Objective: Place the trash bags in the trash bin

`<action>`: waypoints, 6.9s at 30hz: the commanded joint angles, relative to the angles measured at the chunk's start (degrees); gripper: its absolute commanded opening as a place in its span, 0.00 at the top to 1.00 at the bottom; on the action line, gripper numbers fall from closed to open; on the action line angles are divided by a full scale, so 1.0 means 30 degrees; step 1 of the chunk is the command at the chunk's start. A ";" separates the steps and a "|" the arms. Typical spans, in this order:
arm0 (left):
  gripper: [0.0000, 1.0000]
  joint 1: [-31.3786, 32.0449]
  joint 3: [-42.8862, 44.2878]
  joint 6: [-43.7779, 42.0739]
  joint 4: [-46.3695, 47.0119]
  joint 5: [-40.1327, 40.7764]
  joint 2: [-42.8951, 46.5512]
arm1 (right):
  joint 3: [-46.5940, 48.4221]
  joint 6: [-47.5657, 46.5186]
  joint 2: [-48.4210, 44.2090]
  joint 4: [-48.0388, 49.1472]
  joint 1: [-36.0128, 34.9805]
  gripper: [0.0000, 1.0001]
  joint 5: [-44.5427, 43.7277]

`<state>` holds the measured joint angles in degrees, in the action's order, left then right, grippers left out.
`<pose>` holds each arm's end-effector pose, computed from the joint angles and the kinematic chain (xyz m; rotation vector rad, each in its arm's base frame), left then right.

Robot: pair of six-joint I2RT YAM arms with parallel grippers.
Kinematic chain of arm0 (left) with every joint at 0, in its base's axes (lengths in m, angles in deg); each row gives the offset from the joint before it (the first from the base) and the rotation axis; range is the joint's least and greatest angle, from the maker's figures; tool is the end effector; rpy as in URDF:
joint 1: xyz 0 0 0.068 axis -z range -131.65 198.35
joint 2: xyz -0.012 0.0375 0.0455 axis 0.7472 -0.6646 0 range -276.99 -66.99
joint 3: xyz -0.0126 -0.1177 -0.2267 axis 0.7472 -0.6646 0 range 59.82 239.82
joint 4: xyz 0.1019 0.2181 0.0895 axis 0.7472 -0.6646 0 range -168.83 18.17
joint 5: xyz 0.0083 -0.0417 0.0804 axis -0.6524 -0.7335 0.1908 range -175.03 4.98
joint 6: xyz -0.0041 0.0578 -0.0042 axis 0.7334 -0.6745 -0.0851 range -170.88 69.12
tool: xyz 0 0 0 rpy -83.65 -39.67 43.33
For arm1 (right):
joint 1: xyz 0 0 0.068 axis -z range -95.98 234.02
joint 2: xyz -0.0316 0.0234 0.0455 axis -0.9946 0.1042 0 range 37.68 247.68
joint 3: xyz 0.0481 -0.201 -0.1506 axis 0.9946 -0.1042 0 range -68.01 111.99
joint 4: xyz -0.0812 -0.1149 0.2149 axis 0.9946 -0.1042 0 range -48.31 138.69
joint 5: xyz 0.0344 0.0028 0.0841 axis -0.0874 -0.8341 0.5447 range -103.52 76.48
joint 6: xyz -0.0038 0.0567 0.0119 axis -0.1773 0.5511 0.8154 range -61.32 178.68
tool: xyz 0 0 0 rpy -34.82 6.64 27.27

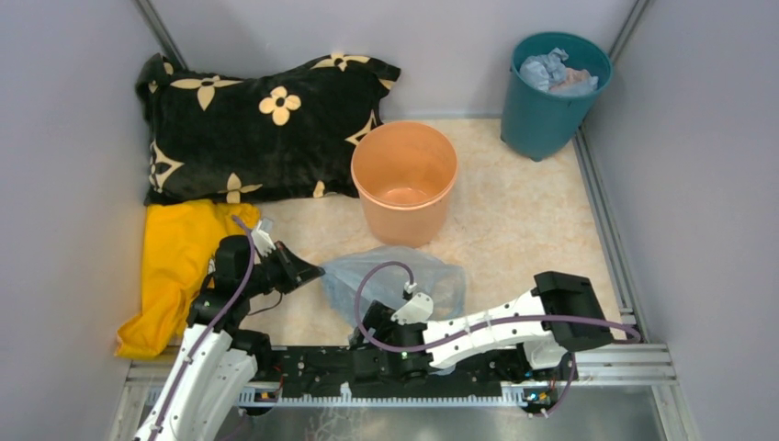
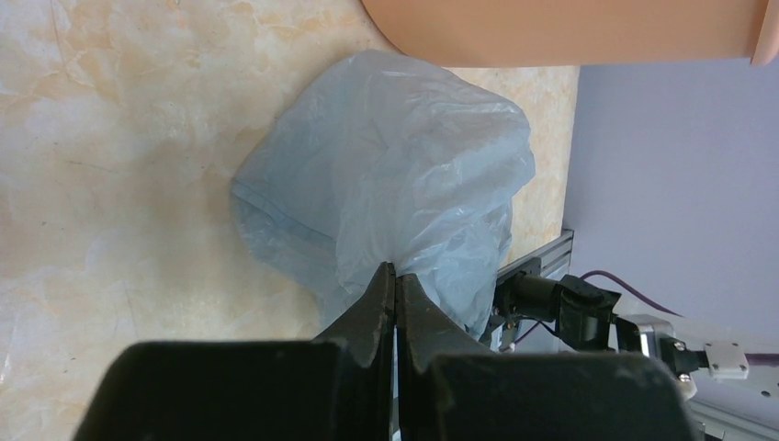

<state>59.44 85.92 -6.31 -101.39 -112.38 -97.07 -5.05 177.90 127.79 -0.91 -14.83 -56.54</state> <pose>0.1367 -0.0463 0.2188 -0.3685 2.2514 -1.0538 -0.0158 0.2863 0.2021 0.5417 2.3836 0.5817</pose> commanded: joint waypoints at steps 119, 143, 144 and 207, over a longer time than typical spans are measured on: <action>0.35 0.2277 0.1911 -0.3054 0.2314 -0.1052 -0.3608 | -0.4602 -1.1072 -1.1782 0.9239 0.8875 1.00 0.6170; 0.43 0.7243 0.3043 -0.3331 0.5540 0.4036 -0.8463 | -0.4873 -1.1583 -1.2311 0.9459 0.9482 1.00 0.7327; 0.49 0.7312 0.3067 -0.3318 0.5554 0.4147 -0.8436 | -0.4873 -1.1622 -1.2310 0.9465 0.9523 1.00 0.7364; 0.55 0.7405 0.2375 -0.4590 0.5262 -0.0388 -0.7703 | -0.5537 -1.5439 -1.5133 0.4768 1.1328 1.00 0.7451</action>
<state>81.58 93.31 -18.11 -87.95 -113.06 -119.45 -23.01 133.38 81.76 8.97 17.74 -35.84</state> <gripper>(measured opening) 0.455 0.007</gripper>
